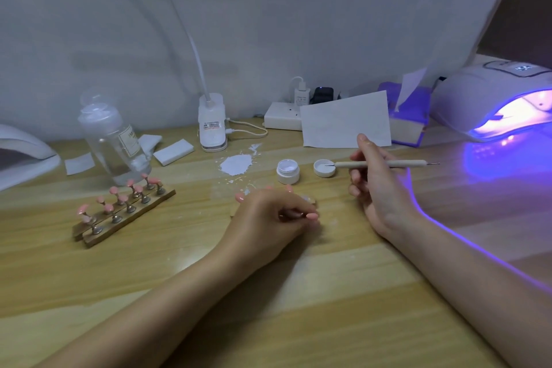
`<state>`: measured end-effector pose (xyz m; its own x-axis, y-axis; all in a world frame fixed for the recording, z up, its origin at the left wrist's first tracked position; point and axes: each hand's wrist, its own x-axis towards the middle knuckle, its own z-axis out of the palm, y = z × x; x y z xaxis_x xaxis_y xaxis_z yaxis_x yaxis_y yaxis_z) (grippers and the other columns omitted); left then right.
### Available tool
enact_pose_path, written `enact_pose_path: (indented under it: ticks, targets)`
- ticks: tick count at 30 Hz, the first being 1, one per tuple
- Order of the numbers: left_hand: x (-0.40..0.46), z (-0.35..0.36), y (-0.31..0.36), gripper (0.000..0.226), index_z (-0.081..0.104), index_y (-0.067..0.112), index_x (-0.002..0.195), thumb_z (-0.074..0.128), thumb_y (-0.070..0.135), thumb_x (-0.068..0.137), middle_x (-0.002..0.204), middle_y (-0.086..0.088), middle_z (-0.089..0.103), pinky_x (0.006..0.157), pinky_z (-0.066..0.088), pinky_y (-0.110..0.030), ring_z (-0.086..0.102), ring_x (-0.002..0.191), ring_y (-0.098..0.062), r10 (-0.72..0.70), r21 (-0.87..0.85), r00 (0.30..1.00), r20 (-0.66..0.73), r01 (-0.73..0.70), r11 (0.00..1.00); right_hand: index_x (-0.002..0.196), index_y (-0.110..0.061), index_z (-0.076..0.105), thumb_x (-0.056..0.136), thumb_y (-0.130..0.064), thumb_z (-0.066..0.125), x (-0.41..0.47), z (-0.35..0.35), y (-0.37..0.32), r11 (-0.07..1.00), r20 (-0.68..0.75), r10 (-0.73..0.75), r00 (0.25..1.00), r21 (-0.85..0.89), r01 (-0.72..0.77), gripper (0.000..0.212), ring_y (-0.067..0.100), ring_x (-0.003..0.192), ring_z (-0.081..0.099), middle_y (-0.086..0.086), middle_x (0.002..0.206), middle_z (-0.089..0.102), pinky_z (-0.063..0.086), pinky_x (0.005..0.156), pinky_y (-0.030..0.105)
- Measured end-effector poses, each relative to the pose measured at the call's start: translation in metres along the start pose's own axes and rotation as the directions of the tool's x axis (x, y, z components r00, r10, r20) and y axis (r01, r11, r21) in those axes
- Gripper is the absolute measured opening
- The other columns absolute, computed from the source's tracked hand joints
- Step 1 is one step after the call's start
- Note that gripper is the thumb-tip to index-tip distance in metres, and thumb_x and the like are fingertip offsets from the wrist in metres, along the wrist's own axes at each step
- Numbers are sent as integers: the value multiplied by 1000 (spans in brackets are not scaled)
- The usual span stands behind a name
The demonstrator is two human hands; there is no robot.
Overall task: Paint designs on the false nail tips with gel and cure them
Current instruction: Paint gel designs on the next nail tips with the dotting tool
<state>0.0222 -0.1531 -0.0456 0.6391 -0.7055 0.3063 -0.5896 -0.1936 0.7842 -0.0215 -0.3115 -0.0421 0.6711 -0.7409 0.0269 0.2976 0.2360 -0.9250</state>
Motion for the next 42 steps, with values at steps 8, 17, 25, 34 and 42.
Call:
enact_pose_path:
  ticks: [8, 17, 25, 34, 42]
  targets:
    - [-11, 0, -5, 15, 74, 14, 80, 73, 2, 73, 73, 4, 72, 66, 55, -28, 68, 70, -11, 85, -81, 996, -31, -87, 993, 61, -17, 58, 80, -41, 63, -1, -1, -1, 999, 91, -24, 996, -36, 27, 31, 6, 34, 44, 1, 47, 60, 35, 36, 13]
    - [-14, -4, -7, 22, 72, 15, 87, 62, -4, 82, 81, 9, 71, 65, 55, -21, 66, 79, -8, -13, -179, 1000, 14, 16, 984, 58, -17, 55, 80, -35, 69, 15, 29, 0, 890, 233, -232, 944, -340, 303, 31, -1, 41, 50, -6, 47, 63, 39, 46, 10]
    - [-15, -6, -8, 20, 71, 17, 68, 68, -2, 76, 85, 8, 71, 63, 49, -11, 67, 83, -2, -39, -312, 999, 4, 38, 949, 47, -19, 26, 88, -35, 57, 31, 53, 25, 678, 198, -409, 891, -587, 442, 54, 27, 61, 59, -8, 35, 39, 31, 50, 30]
    - [-15, -4, -10, 23, 68, 14, 70, 65, -7, 77, 82, 12, 71, 79, 48, -11, 65, 88, 0, -2, -213, 999, -51, -9, 977, 47, -18, 28, 85, -30, 58, 36, 51, 33, 582, 288, -405, 868, -650, 488, 50, 15, 52, 37, -2, 44, 34, 29, 53, 29]
    - [-9, -10, -9, 23, 65, 17, 70, 63, -3, 80, 89, 6, 71, 90, 47, -18, 61, 98, 5, 27, -114, 998, 50, -21, 993, 47, -18, 29, 84, -30, 57, 36, 51, 32, 561, 300, -375, 877, -680, 473, 48, 14, 51, 35, -3, 43, 33, 28, 51, 30]
